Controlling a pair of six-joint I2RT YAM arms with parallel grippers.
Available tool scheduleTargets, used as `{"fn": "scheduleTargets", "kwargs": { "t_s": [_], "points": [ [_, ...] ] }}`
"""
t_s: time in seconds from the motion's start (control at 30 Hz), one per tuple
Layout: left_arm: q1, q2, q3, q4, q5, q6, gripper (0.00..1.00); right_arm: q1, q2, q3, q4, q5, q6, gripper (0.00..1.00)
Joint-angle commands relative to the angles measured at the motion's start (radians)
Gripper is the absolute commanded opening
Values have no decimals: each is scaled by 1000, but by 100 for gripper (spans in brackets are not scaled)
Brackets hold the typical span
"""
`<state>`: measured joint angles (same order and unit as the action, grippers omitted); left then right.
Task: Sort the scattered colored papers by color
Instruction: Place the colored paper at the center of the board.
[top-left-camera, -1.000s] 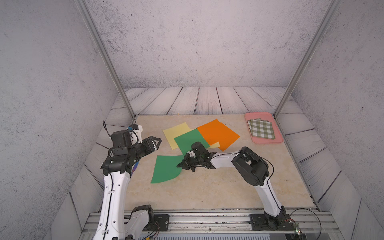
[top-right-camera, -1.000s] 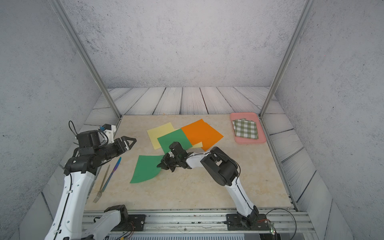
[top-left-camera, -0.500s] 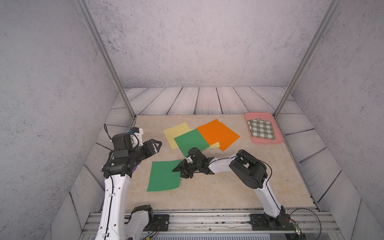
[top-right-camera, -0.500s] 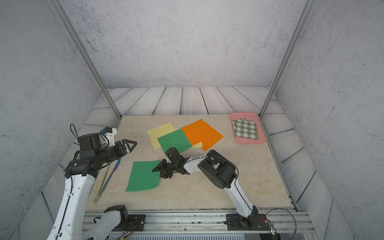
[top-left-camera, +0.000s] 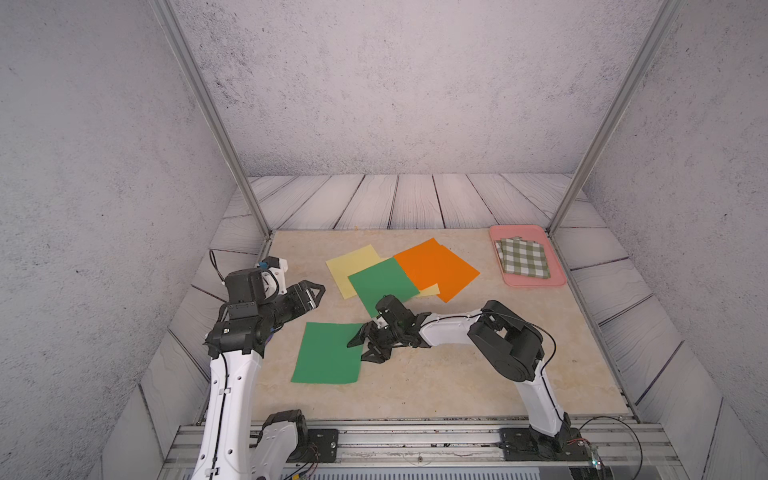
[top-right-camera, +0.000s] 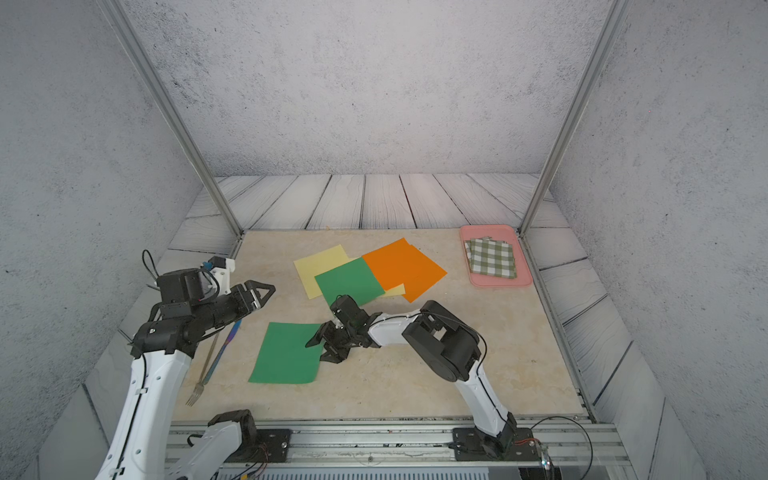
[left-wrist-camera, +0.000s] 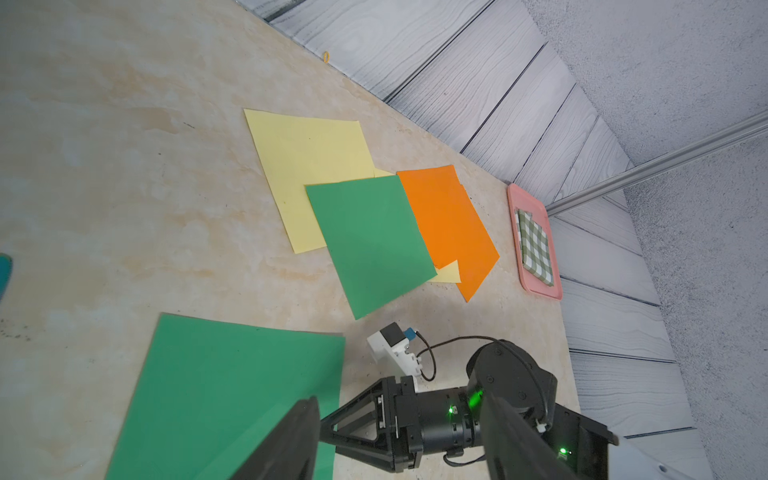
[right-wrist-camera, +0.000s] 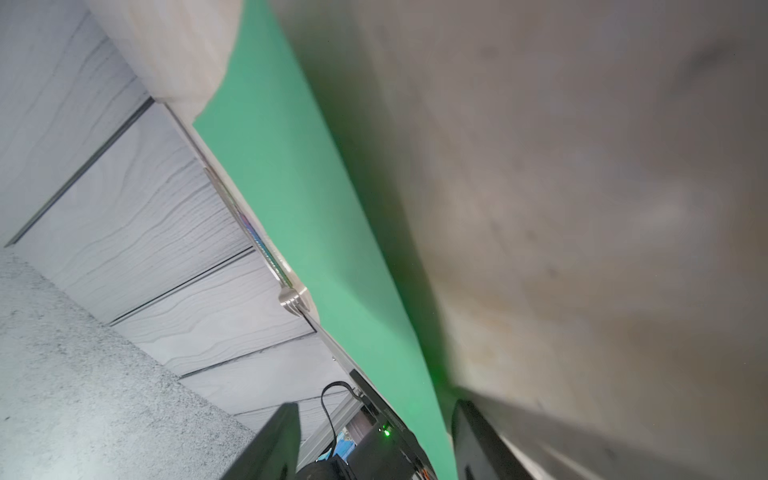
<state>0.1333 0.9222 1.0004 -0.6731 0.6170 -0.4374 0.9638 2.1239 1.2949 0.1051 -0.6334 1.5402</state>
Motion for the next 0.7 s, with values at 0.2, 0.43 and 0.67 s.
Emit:
{"fn": "scheduleTargets", "kwargs": {
  "t_s": [0.2, 0.43, 0.67],
  "points": [
    [5, 28, -34, 37, 18, 5, 68, -27, -199, -31, -453, 84, -212, 65],
    [4, 116, -71, 133, 51, -27, 68, -123, -314, 76, -711, 234, -435, 65],
    [-3, 272, -18, 222, 75, -55, 68, -273, -293, 220, -824, 254, -587, 67]
  ]
}}
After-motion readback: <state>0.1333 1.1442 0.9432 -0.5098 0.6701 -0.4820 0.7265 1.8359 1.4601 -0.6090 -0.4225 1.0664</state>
